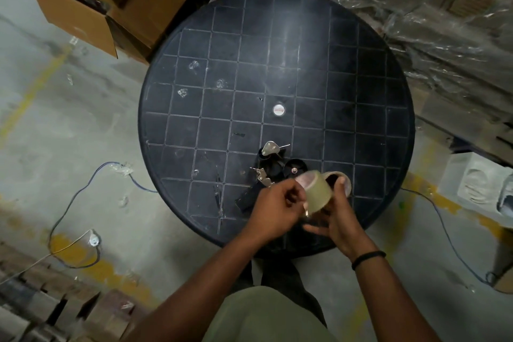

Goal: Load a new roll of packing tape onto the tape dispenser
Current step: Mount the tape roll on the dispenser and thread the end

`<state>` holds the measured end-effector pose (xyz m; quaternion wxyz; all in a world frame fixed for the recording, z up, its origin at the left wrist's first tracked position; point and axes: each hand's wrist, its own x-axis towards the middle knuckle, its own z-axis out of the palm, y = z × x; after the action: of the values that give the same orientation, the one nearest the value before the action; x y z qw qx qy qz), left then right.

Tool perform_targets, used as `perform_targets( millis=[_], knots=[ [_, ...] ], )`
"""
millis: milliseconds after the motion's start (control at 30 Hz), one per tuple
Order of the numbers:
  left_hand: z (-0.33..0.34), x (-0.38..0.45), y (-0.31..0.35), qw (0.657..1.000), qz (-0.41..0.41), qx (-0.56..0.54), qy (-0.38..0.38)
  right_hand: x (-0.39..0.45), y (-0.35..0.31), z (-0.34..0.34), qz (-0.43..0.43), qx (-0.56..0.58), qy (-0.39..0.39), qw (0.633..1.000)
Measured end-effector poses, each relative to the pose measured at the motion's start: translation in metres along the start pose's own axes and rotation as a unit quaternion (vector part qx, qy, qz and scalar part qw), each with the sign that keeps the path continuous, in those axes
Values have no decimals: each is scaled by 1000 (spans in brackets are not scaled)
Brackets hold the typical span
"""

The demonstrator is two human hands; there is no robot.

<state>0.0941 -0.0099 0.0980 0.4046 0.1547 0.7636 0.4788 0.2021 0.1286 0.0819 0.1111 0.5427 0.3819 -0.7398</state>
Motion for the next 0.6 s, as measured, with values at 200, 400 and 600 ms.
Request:
perform_targets(
  millis=[200, 400, 600],
  knots=[
    [-8, -12, -1, 934, 234, 239, -127, 2, -8, -17, 68, -71, -22, 995],
    [-28, -3, -22, 899, 244, 362, -46, 11, -13, -14, -11, -94, 75, 993],
    [-35, 16, -34, 909, 239, 331, 85, 11, -21, 18, -71, -25, 75, 994]
  ],
)
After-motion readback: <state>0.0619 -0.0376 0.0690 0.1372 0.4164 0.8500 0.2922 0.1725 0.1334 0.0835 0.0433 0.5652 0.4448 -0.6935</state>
